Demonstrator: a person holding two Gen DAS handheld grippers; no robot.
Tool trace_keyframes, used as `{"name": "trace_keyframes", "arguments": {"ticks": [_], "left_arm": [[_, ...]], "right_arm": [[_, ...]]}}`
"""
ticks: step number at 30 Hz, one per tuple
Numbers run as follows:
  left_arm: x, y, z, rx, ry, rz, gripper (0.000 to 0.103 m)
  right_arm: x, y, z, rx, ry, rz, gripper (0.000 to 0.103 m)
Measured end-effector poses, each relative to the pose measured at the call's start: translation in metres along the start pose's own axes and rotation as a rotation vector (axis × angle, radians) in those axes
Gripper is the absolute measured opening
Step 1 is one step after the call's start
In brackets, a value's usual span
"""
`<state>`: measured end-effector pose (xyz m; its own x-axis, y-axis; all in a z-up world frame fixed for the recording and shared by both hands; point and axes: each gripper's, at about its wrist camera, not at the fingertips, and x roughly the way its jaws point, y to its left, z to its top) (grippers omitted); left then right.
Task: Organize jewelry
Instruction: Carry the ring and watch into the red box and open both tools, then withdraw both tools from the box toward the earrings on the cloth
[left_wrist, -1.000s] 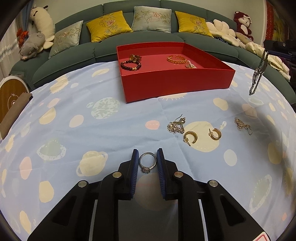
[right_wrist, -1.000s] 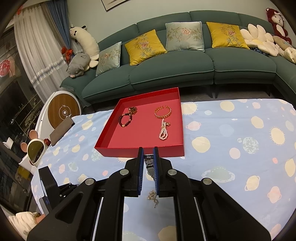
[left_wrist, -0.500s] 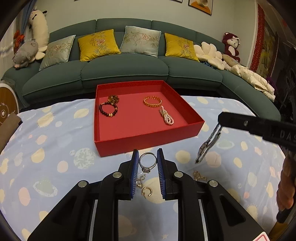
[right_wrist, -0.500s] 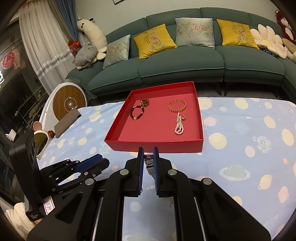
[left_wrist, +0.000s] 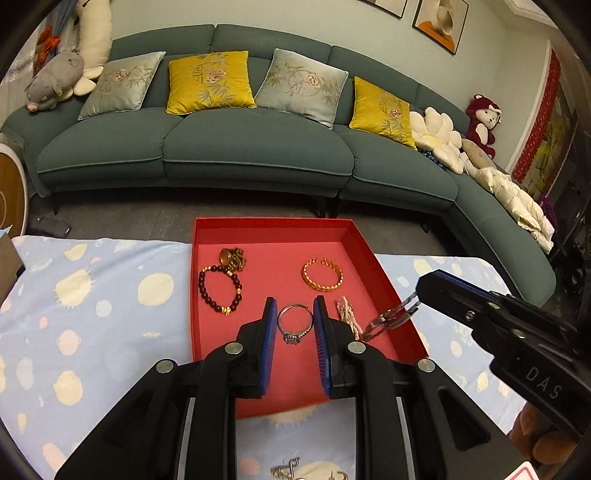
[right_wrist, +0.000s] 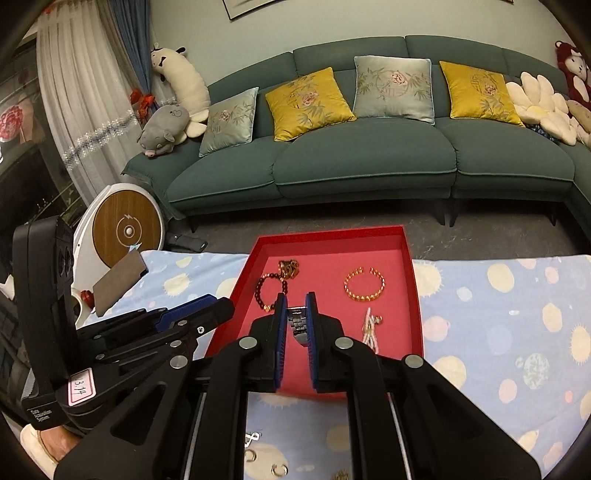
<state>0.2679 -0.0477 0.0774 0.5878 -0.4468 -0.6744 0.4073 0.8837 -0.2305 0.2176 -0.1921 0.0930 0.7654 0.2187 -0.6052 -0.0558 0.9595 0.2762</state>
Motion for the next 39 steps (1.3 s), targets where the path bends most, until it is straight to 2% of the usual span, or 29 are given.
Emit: {"name": "trace_keyframes", "arguments": {"ticks": [6,9,14,17,20,22,23,25,26,27,28,31,34,36,39], "left_arm": [[0.038,0.016,0.015,-0.046,0.057,-0.019,0.017],[0.06,0.03,0.01,-0.1,0.108,-0.05,0.017],[0.081,0.038,-0.003,-0.111,0.166,-0.015,0.019],[0.079,0.044,-0.005,-0.152,0.194,-0.017,0.028],[0.056,0.051,-0.002,-0.213,0.141,-0.026,0.029],[0.033,0.049,0.004,-0.216,0.096,-0.014,0.029],[0.02,0.046,0.006,-0.2,0.081,0.003,0.029],[-0.009,0.036,0.006,-0.148,0.048,0.033,0.03],[-0.025,0.03,0.002,-0.126,0.028,0.045,0.032],[-0.037,0.025,-0.003,-0.11,0.014,0.056,0.041],[-0.049,0.02,-0.011,-0.1,0.0,0.072,0.051],[-0.075,0.009,-0.049,-0.08,-0.013,0.084,0.064],[-0.077,0.0,-0.08,-0.048,0.064,0.115,0.065],[-0.076,-0.007,-0.101,-0.03,0.083,0.136,0.065],[-0.062,-0.013,-0.122,0.01,0.118,0.138,0.065]], "right_arm": [[0.057,-0.003,0.018,0.029,0.025,-0.012,0.009],[0.08,-0.01,0.01,0.045,0.066,-0.026,0.009],[0.093,-0.026,-0.011,0.07,0.124,-0.024,0.012],[0.083,-0.033,-0.013,0.105,0.106,-0.013,0.013],[0.058,-0.031,-0.008,0.104,0.067,-0.013,0.013],[0.034,-0.026,-0.002,0.089,0.039,-0.004,0.014],[0.017,-0.023,-0.001,0.077,0.022,-0.009,0.016],[-0.016,-0.018,-0.002,0.066,-0.016,-0.012,0.038],[-0.035,-0.016,-0.006,0.064,-0.036,-0.009,0.041],[-0.049,-0.015,-0.012,0.063,-0.045,-0.008,0.042],[-0.061,-0.014,-0.02,0.061,-0.044,-0.011,0.042],[-0.087,-0.012,-0.059,0.063,-0.033,-0.027,0.042],[-0.091,-0.015,-0.094,0.094,0.054,-0.035,0.042],[-0.086,-0.015,-0.115,0.109,0.096,-0.025,0.042],[-0.069,-0.009,-0.139,0.038,0.142,-0.091,0.042]]}}
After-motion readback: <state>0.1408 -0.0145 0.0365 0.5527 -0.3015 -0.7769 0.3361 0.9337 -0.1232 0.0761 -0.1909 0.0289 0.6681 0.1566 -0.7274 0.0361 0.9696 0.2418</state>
